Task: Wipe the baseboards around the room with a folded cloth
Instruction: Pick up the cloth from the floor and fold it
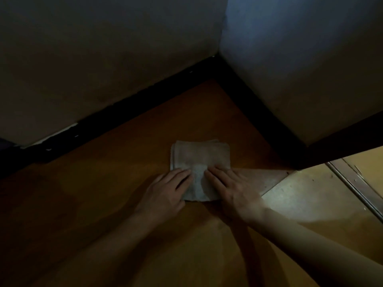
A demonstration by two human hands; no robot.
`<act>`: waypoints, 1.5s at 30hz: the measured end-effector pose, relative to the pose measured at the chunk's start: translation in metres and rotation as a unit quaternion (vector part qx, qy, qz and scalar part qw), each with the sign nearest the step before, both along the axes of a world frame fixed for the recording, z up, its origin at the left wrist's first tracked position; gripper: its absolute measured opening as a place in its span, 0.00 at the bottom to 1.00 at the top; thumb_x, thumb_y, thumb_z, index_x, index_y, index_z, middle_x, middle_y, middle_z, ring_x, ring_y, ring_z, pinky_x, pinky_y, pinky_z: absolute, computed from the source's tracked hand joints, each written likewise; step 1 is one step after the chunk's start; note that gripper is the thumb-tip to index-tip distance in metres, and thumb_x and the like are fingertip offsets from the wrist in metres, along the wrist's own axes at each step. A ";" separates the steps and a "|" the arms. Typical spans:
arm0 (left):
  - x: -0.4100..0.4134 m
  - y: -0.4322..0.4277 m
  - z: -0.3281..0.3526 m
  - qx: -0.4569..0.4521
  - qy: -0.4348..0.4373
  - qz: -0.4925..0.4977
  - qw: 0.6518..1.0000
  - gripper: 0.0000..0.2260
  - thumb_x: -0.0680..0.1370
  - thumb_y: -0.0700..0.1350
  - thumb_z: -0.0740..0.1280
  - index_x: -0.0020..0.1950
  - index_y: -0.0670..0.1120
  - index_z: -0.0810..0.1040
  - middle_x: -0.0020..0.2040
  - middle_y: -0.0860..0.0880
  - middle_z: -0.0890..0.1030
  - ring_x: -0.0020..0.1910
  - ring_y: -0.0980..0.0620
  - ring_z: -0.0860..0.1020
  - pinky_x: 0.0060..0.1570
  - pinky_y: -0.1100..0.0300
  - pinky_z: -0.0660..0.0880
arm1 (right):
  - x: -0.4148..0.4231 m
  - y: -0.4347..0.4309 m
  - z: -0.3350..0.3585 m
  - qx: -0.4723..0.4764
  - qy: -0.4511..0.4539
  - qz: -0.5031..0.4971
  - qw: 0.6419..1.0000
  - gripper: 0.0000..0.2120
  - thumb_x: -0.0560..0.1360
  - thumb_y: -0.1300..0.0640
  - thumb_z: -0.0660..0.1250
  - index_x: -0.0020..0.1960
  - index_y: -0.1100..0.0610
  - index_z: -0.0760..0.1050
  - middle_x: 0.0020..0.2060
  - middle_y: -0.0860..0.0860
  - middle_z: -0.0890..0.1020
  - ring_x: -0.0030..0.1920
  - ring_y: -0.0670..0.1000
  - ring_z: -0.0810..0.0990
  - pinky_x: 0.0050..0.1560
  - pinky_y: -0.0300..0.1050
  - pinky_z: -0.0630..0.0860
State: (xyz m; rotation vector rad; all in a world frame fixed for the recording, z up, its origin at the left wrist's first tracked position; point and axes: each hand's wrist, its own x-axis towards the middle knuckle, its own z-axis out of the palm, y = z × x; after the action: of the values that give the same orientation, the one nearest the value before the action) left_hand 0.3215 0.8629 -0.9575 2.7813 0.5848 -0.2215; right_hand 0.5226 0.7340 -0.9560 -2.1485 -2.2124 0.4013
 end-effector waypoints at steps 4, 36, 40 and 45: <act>-0.003 0.004 0.012 -0.078 -0.109 0.038 0.990 0.19 0.73 0.35 0.74 0.64 0.39 0.80 0.69 0.43 0.77 0.64 0.43 0.78 0.61 0.47 0.75 | 0.012 -0.008 0.005 0.063 0.128 -0.027 0.989 0.20 0.77 0.53 0.62 0.66 0.57 0.76 0.61 0.54 0.79 0.60 0.55 0.79 0.56 0.51 0.79; 0.012 0.028 -0.002 -0.040 0.004 -0.074 0.996 0.28 0.80 0.60 0.59 0.78 0.51 0.65 0.77 0.48 0.65 0.75 0.48 0.64 0.71 0.49 0.65 | 0.020 0.049 0.010 0.136 -0.104 -0.044 0.984 0.18 0.70 0.53 0.75 0.56 0.57 0.77 0.54 0.56 0.79 0.50 0.58 0.79 0.42 0.50 0.77; 0.002 0.016 -0.012 -0.058 0.019 -0.061 0.996 0.32 0.80 0.62 0.59 0.81 0.53 0.56 0.78 0.50 0.57 0.74 0.50 0.61 0.70 0.53 0.64 | 0.005 0.009 -0.006 0.154 -0.061 0.020 0.986 0.21 0.77 0.45 0.63 0.63 0.57 0.76 0.58 0.56 0.79 0.58 0.57 0.77 0.55 0.53 0.75; -0.002 -0.003 -0.015 -0.065 -0.009 -0.027 0.997 0.32 0.80 0.59 0.63 0.81 0.51 0.58 0.74 0.49 0.63 0.70 0.50 0.66 0.67 0.53 0.67 | -0.007 -0.019 -0.027 0.114 -0.009 0.044 0.992 0.30 0.82 0.38 0.52 0.76 0.56 0.62 0.72 0.55 0.69 0.75 0.56 0.63 0.72 0.53 0.65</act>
State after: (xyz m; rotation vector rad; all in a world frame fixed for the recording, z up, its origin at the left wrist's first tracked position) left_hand 0.3196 0.8603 -0.9725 2.6720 0.4751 -0.2382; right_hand 0.5156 0.7148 -0.9834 -1.9529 -2.2424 0.1228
